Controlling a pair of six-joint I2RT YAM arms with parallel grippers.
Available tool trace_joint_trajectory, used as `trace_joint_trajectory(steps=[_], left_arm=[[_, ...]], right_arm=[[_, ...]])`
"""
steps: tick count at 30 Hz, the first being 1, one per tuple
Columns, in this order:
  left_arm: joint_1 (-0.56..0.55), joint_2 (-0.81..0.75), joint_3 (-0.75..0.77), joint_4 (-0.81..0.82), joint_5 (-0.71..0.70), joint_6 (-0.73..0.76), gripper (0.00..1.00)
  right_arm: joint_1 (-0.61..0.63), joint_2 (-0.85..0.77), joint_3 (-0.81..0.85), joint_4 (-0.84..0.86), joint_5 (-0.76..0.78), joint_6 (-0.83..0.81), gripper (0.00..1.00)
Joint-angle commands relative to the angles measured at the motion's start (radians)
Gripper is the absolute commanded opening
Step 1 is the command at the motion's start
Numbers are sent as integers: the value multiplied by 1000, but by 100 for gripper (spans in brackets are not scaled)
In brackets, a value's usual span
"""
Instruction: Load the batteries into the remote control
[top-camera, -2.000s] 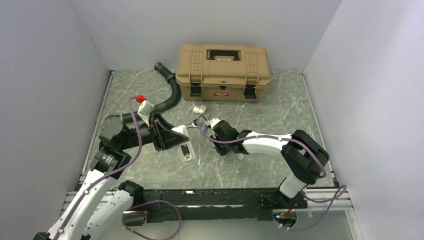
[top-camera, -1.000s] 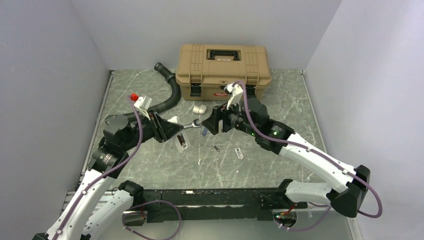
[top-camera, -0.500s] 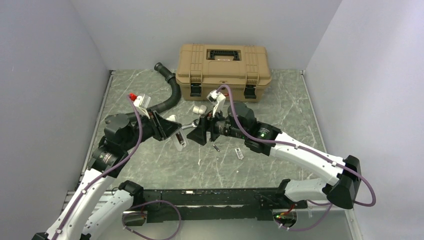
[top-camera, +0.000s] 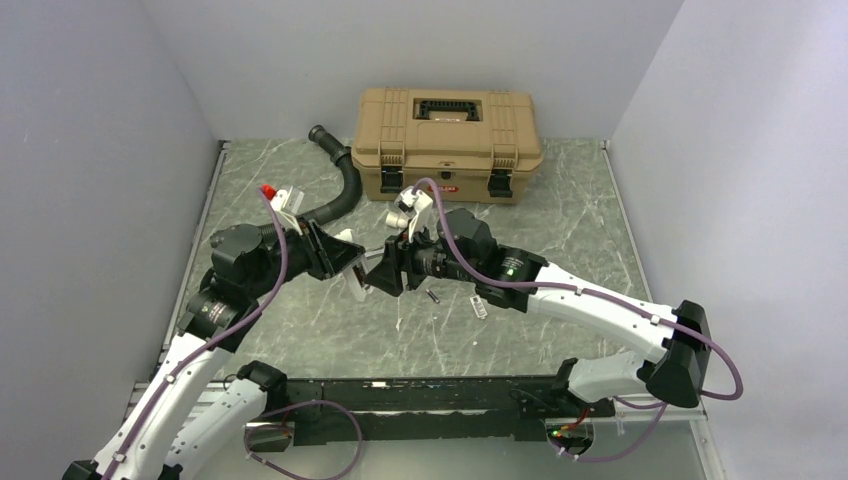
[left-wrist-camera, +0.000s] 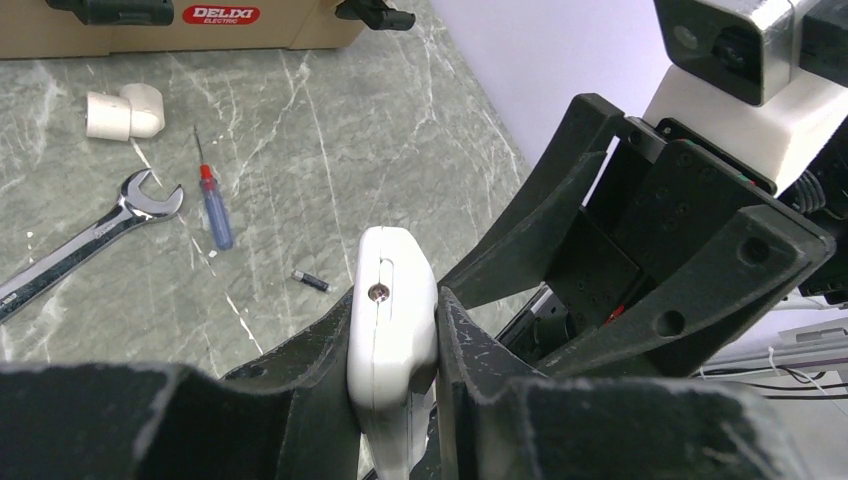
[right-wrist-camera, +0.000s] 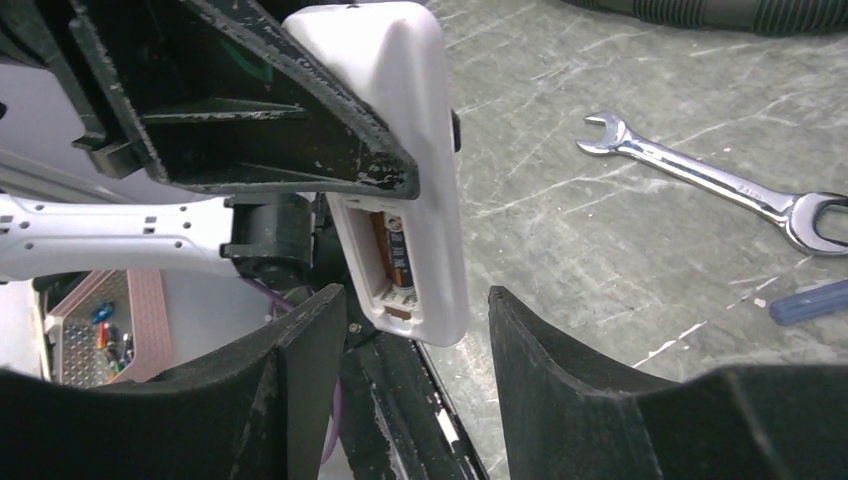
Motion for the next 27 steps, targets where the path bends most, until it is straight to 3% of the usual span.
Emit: trace_joint_trajectory(steps=[1,27], left_arm=[[4,-8,45,45,21,-13,0],[4,-22,30,48,24,-22,0]], right_arm=[[10,10,49,23,36,-26,55],[33,61,64,24,50,-40,52]])
